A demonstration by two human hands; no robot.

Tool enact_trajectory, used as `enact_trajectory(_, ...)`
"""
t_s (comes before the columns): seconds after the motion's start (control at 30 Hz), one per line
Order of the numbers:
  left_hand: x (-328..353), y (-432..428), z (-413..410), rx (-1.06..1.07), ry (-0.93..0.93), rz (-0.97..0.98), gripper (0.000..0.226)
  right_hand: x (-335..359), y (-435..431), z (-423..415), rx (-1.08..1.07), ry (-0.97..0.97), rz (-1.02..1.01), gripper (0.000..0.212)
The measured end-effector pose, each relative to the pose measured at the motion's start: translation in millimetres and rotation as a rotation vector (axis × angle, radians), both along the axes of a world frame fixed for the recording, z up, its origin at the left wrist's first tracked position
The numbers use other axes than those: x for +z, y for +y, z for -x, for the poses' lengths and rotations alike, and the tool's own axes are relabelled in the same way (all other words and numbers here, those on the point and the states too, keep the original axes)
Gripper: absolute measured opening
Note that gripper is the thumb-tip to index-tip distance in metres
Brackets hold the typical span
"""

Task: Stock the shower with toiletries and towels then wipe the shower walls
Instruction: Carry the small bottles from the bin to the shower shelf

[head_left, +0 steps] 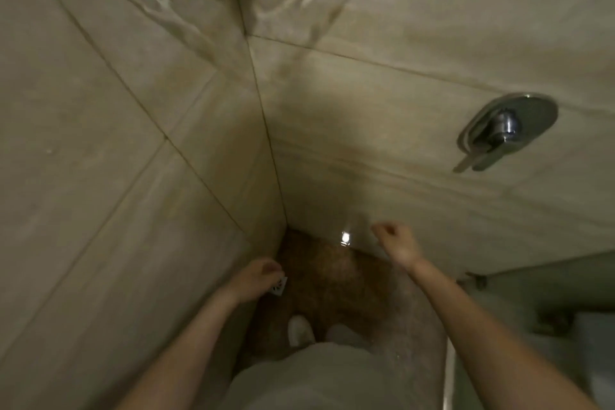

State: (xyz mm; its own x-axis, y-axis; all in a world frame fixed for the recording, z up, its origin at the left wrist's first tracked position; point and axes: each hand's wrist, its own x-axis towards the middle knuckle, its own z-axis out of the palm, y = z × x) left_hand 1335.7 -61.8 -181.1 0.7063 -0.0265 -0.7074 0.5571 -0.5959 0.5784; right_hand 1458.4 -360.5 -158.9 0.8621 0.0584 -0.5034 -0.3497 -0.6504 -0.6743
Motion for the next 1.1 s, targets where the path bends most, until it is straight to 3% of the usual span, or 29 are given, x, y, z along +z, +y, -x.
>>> enact_trajectory(0.07, -25, -3, 17, -0.011, 0.086, -0.009, 0.022, -30, -30, 29, -0.037, 0.161, 0.054, 0.033)
enact_trajectory(0.17, -61, -4, 44, 0.007, 0.111, -0.174, 0.026, -61, -73, 85, -0.066, 0.345, 0.103, 0.012)
enact_trajectory(0.27, -81, -6, 66, 0.006, 0.131, -0.241, 0.024, -74, -108, 148, -0.112, 0.436, 0.172, 0.023)
enact_trajectory(0.4, -87, -24, 72, -0.113, 0.119, -0.258, 0.017, -86, -146, 218, -0.323, 0.494, 0.186, 0.027)
enact_trajectory(0.57, -85, -67, 58, -0.386, 0.129, -0.198, 0.012, -93, -159, 282, -0.57, 0.498, 0.121, 0.028)
enact_trajectory(0.87, -68, -146, 78, -0.656, 0.051, -0.256, 0.015, -103, -133, 365, -0.677, 0.535, -0.069, 0.023)
enact_trajectory(1.0, -61, -171, 88, -0.938, 0.091, -0.291, 0.011, -104, -143, 412, -0.844, 0.48, -0.14, 0.024)
enact_trajectory(1.1, -57, -204, 84, -1.136, 0.116, -0.391, 0.028, -96, -152, 455, -1.014, 0.444, -0.145, 0.023)
